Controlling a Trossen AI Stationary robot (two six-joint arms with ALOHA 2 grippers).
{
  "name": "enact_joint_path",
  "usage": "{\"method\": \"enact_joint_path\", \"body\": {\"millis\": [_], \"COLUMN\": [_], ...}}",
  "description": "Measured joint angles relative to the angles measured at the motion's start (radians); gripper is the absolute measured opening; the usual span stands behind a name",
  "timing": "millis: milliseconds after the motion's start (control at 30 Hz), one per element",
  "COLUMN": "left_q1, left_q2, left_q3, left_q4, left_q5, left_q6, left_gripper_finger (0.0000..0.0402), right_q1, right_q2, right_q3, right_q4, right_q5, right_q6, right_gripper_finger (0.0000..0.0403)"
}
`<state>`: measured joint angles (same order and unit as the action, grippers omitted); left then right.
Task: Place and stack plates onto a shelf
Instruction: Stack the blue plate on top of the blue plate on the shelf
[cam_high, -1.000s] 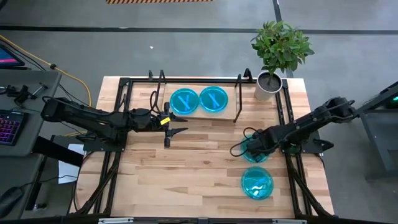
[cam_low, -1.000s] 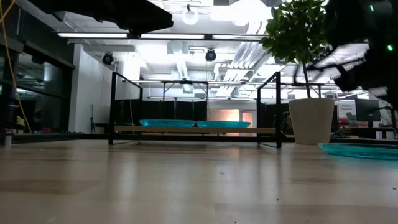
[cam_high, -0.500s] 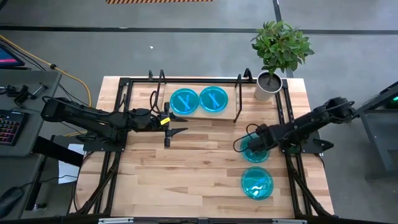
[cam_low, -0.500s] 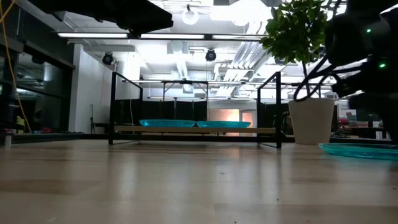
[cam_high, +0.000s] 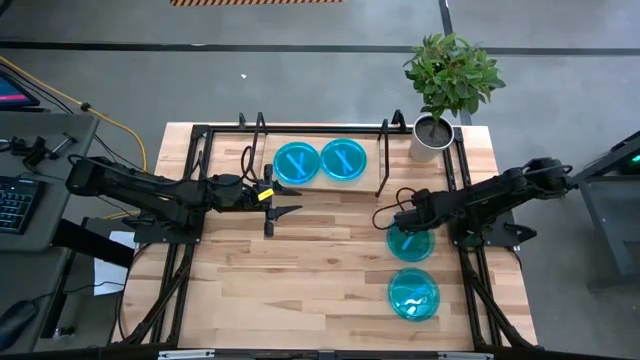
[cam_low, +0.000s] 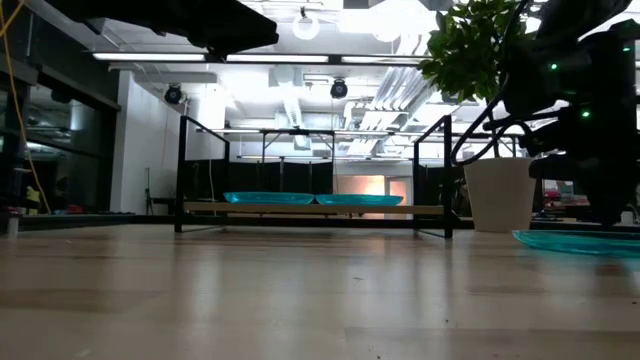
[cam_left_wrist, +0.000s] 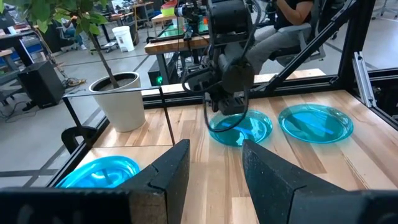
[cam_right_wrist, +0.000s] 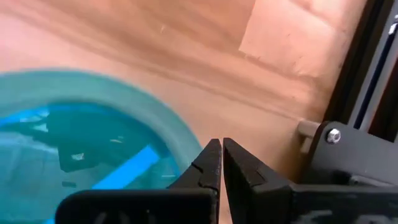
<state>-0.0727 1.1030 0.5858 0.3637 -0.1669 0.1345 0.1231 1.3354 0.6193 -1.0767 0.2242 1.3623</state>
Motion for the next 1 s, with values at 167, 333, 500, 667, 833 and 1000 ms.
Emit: {"method": "enact_joint_path", "body": {"millis": [167,333,500,667,833,1000], "left_q1": [0.000,0.000,0.000,0.000,0.000,0.000], "left_q2": [0.000,0.000,0.000,0.000,0.000,0.000], "left_q3": [0.000,0.000,0.000,0.000,0.000,0.000], "left_q4": [0.000,0.000,-0.001,-0.001,-0.001,-0.001], "left_q5": [0.000,0.000,0.000,0.000,0.000,0.000], "left_q6": [0.000,-0.001,-0.001,-0.002,-0.003,-0.003], "left_gripper_finger": [0.0136,0.0138,0.0138,0.0138,0.0138,0.0138], "right_q1": [-0.047,-0.090,-0.097,-0.096,-0.096,-0.096], "right_q2": [0.001,0.014,0.021,0.021,0.021,0.021], "right_q3": [-0.014,-0.033,-0.036,-0.036,-0.036,-0.036], "right_q4": [0.017,0.047,0.051,0.052,0.052,0.052], "right_q5": [0.035,0.050,0.034,-0.053,-0.089,-0.175], "right_q6": [0.010,0.006,-0.009,-0.036,-0.039,-0.071], "right_gripper_finger": [0.0000,0.0000,0.0000,0.0000,0.0000,0.0000]}}
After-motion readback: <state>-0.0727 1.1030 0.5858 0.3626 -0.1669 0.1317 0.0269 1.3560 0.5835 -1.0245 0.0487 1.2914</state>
